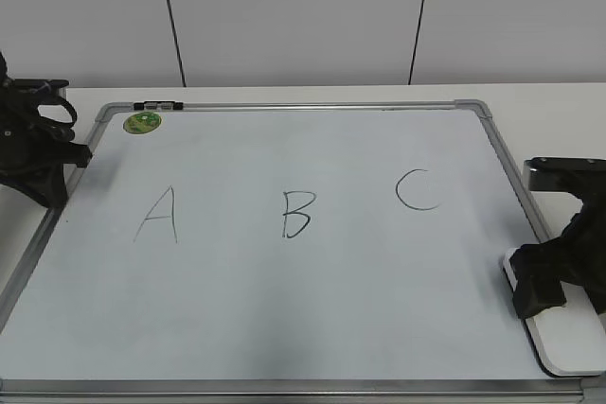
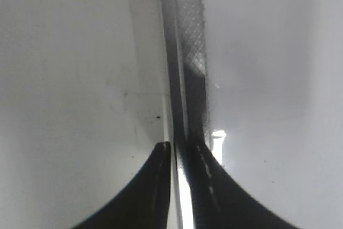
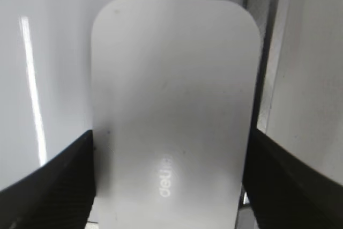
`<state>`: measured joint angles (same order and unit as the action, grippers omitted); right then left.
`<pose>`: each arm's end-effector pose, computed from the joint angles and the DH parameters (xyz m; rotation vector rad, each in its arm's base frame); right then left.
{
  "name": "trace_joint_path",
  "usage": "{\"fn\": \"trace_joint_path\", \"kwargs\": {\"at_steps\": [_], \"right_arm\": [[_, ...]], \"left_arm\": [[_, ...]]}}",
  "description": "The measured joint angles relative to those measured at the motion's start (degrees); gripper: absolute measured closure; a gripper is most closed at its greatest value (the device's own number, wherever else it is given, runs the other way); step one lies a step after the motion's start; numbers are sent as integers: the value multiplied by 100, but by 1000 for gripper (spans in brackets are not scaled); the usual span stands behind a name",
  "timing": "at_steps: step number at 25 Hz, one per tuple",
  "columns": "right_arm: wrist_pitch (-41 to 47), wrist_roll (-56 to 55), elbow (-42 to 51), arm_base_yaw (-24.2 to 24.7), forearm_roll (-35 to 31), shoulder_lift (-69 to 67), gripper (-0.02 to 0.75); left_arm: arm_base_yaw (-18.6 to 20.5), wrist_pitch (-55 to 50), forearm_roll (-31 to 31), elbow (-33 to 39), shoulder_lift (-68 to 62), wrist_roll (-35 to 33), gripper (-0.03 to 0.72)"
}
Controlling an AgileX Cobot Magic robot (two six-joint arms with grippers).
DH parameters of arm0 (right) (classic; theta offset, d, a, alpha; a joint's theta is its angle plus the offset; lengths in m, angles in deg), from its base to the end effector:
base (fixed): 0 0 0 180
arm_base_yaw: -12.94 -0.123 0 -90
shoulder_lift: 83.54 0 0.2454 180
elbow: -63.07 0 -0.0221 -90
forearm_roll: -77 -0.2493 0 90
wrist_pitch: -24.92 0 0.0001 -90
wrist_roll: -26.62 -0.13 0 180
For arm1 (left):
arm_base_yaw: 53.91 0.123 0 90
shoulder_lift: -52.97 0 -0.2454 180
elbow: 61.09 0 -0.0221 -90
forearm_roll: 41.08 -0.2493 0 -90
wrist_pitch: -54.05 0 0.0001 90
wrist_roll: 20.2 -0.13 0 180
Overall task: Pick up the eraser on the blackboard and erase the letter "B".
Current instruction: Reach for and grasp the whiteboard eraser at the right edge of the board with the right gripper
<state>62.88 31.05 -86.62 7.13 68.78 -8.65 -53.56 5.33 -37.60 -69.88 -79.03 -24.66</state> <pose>0.2676 0.0387 0.0693 -0.1068 3.0221 0.1455 0.4032 -0.0035 0.0587 0.0523 2.9978 -0.0637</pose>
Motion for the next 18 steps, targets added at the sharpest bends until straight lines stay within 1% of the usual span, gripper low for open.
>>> {"fn": "trace_joint_path", "kwargs": {"at_steps": [5,8,10,18], "right_arm": [[10,0,-9,0,24,0,146],[10,-4,-9,-8,24,0,182],[10,-13,-9,-8,24,0,193],[10,-13,-9,-8,24,0,195]], "left_arm": [[0,0,0,0,0,0,603],[0,0,0,0,0,-10,603],[0,0,0,0,0,-10,603],[0,0,0,0,0,-10,601]]}}
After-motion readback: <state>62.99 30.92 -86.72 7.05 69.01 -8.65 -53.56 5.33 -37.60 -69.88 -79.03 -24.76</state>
